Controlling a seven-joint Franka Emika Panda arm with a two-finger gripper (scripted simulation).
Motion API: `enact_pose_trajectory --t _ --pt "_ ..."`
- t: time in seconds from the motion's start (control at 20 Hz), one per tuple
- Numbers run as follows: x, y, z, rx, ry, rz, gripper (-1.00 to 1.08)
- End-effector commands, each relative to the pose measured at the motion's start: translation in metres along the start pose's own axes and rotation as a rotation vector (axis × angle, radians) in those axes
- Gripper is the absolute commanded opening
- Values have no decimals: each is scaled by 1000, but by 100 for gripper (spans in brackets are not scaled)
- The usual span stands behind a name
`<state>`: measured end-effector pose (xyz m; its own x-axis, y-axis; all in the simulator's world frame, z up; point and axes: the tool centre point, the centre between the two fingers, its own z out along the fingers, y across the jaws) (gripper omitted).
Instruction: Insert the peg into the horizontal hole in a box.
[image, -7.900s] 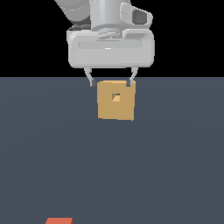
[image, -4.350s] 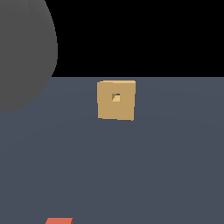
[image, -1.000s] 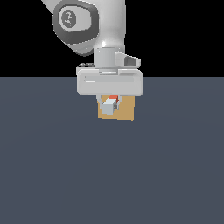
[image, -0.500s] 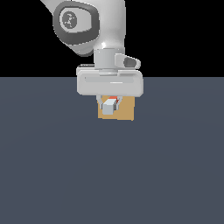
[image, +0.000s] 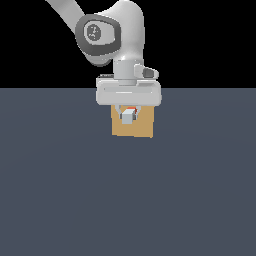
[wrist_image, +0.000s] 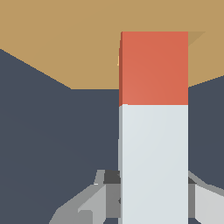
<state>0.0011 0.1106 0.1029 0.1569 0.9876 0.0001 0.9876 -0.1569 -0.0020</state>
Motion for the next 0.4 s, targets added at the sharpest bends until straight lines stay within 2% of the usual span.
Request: enact_pose_trajectory --t 0.0,0.35 --pt "17 1 -1 -2 1 0 -100" --pt "32 2 -2 -3 1 -1 -100"
